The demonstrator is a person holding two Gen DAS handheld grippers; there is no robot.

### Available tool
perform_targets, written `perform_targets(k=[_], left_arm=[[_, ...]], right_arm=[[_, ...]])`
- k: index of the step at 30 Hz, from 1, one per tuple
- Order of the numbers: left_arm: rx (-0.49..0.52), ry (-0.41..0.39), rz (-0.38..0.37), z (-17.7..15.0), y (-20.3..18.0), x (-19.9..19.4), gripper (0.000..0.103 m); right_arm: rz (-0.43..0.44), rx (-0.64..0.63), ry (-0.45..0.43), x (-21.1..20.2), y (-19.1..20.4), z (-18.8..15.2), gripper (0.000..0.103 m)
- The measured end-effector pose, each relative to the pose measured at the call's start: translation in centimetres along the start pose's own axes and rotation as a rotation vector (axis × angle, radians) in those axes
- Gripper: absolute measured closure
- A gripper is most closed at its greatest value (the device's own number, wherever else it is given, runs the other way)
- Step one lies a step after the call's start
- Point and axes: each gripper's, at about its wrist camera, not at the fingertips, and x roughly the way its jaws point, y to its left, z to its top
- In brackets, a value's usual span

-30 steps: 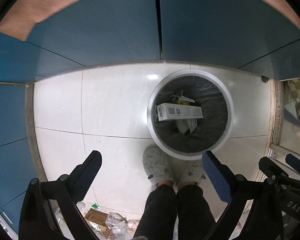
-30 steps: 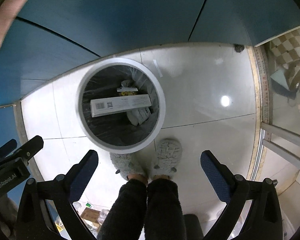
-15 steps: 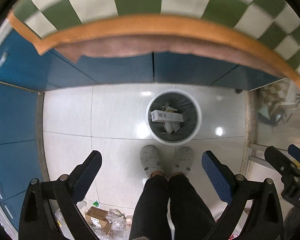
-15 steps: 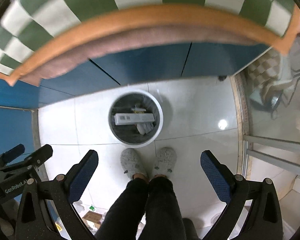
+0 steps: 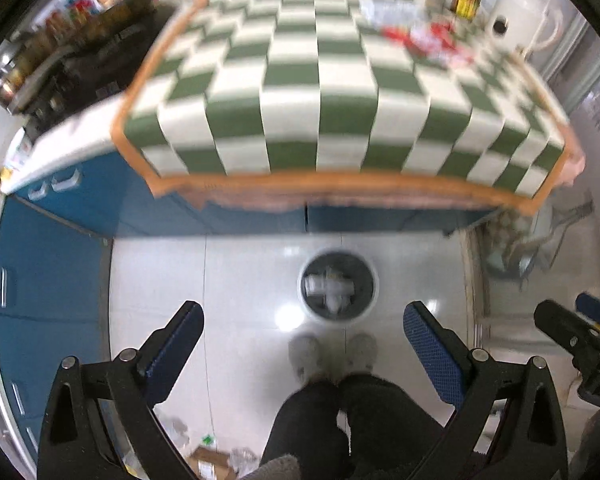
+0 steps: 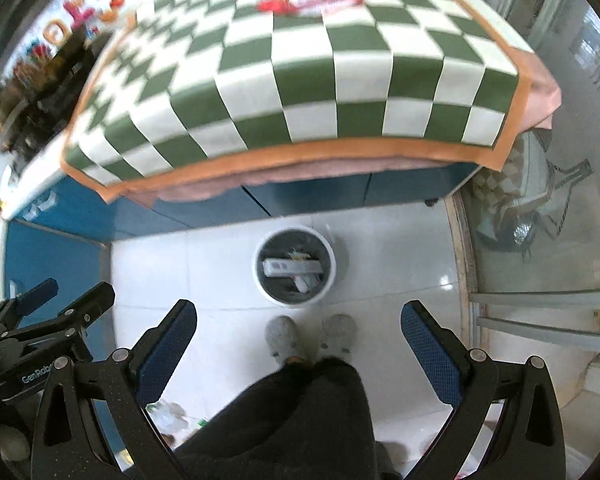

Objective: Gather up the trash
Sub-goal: 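Raise both tools back up toward the counter, then grasp the red snack bag with the left tool while the right tool grasps the small red packet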

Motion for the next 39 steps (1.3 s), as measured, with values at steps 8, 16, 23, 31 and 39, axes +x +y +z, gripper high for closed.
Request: perform_targets(k=[8, 16, 23, 31, 39], left_arm=[[-0.033, -0.161, 0.051, 9.4, -0.5, -2.9, 0.001], [-0.123, -0.09, 0.062, 22.1, -3.2, 3.4, 0.001], [-0.22, 0.059, 0.005, 32.7, -6.9, 13.0, 0.002], [-0.278, 0.154, -0.129, 40.4, -10.9, 21.7, 0.004], [-0.129, 0.068, 0.049, 42.5, -15.5, 20.8, 0.077]], right_arm=[[0.142, 0.117, -0.089, -4.3, -1.0, 6.6, 0.0], [0.139, 0.109, -0.134, -1.7, -5.3, 21.0, 0.053], [0.193, 0.027, -0.024, 10.3, -8.1, 39.7, 0.092], [0.314, 0.001, 0.111, 20.0, -9.7, 47.9, 0.103], [0.441, 0.064, 0.194, 22.1, -11.1, 48.9, 0.103]])
